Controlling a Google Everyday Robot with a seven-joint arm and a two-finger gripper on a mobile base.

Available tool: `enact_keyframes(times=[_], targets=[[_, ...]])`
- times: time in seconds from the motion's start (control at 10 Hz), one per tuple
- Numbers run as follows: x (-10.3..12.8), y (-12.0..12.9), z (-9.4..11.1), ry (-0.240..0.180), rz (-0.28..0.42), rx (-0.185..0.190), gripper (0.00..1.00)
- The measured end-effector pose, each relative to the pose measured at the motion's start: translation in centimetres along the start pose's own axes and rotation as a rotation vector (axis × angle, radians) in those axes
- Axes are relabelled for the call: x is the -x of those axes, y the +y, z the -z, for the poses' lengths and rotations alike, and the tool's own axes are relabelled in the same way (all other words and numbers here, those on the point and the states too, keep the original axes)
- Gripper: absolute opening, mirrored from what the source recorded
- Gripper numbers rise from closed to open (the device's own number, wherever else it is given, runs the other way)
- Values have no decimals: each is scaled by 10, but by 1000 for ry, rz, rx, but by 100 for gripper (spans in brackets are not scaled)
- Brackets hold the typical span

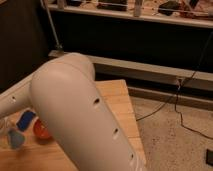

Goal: Place the ceramic cup over the eraser

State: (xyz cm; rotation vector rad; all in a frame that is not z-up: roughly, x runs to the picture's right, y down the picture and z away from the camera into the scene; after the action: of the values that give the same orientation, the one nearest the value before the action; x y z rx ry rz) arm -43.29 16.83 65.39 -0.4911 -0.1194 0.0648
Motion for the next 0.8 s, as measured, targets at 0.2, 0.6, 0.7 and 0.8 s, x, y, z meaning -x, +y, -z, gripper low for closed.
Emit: enact_keyframes(times=[0.2, 0.6, 0.7, 0.8], targets=[[-6, -22, 23, -2, -19, -50, 0], [-29, -63, 53, 12, -81, -109, 0], [-43, -78, 55, 29, -115, -119, 0], [-57, -92, 57, 45, -149, -129, 0]])
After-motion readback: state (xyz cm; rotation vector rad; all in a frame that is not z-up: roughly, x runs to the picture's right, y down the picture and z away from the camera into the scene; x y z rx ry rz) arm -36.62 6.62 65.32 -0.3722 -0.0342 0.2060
